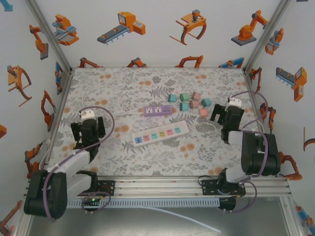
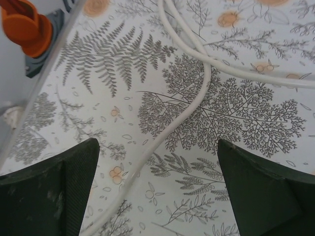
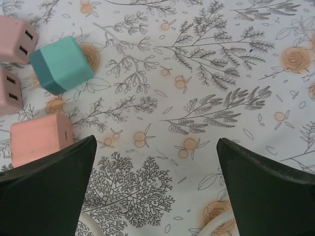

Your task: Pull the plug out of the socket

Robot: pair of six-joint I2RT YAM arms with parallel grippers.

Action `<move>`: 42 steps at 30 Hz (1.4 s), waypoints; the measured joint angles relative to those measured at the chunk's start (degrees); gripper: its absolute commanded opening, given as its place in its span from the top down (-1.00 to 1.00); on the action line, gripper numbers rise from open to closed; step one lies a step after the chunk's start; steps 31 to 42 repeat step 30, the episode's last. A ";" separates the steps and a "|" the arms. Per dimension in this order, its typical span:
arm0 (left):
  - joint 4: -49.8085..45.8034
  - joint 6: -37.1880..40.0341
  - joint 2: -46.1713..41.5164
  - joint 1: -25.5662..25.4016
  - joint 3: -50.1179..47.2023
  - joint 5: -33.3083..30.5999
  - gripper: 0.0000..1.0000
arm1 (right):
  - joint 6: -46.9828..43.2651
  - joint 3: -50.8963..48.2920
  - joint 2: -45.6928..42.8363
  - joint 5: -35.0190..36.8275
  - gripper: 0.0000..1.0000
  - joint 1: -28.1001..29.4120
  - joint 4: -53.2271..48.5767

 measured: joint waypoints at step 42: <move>22.12 -1.03 24.63 7.50 7.10 17.18 -0.94 | -2.69 -2.23 1.86 -3.34 -0.98 0.68 6.03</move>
